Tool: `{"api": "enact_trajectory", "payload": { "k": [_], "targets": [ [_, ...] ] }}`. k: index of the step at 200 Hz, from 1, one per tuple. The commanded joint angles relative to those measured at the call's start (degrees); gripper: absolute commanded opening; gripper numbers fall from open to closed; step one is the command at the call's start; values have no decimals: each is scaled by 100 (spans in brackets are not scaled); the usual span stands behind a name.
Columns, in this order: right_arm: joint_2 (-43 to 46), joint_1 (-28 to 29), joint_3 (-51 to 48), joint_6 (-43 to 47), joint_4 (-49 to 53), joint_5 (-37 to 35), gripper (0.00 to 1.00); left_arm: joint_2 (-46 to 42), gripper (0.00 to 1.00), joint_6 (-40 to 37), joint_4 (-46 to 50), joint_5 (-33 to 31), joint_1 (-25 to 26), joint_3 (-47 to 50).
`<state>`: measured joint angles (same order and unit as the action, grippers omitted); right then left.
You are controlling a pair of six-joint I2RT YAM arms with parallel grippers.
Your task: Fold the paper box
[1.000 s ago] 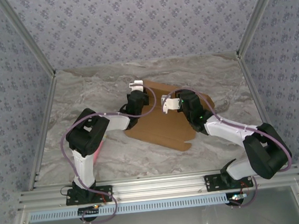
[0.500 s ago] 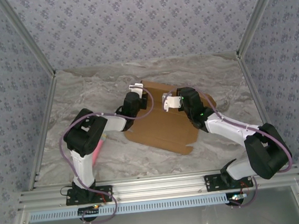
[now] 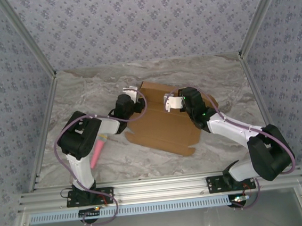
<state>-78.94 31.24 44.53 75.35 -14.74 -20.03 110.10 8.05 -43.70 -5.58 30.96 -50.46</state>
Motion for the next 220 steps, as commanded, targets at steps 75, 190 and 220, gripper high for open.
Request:
{"api": "enact_trajectory", "payload": {
  "k": [75,190,220],
  "targets": [
    [19,-22,127,-108,543,166,0,199,54,497,93,319,-119,-532],
    [62,-48,172,-174,630,175,0,360,53,930,576,58,8,-886],
    [89,-54,174,-187,648,174,0,402,52,946,637,104,23,-955]
  ]
}}
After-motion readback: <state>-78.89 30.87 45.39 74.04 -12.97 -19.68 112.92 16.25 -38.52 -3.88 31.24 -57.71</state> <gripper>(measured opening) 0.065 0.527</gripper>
